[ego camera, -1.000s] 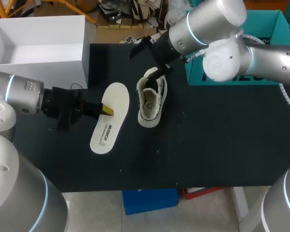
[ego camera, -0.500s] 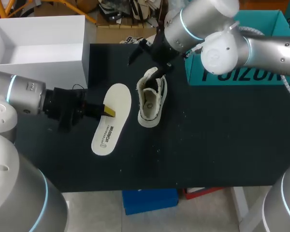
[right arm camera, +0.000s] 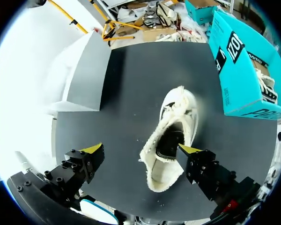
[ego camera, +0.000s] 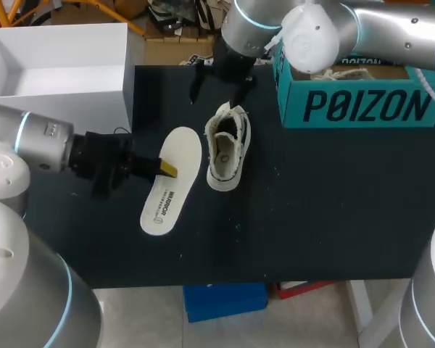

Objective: Take the shoe out of the shoebox, open the shoe tongue, remove and reinsert the insole, then place the shoe into the shoebox

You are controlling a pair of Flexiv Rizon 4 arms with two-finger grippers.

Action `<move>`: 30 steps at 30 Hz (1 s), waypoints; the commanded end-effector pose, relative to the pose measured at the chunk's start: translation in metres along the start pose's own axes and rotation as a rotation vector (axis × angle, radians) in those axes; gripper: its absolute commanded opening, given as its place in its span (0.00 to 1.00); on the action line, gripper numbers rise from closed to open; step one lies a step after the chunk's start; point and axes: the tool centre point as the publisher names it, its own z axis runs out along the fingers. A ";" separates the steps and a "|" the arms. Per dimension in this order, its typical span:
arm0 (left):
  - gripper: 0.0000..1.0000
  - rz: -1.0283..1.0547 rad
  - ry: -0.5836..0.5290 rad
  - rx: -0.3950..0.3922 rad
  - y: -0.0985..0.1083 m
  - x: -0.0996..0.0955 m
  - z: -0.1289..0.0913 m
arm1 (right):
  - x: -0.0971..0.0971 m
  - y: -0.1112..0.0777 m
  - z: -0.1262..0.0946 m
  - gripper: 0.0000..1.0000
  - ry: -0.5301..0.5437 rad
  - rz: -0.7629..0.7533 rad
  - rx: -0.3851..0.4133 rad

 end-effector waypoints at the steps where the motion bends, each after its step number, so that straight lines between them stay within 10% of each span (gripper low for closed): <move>1: 0.00 0.003 0.006 0.000 0.002 -0.001 0.001 | 0.008 0.006 -0.001 1.00 -0.243 -0.137 0.002; 30: 0.00 -0.007 0.034 0.017 0.000 -0.001 0.015 | -0.017 -0.032 0.024 1.00 -0.281 -0.624 -0.062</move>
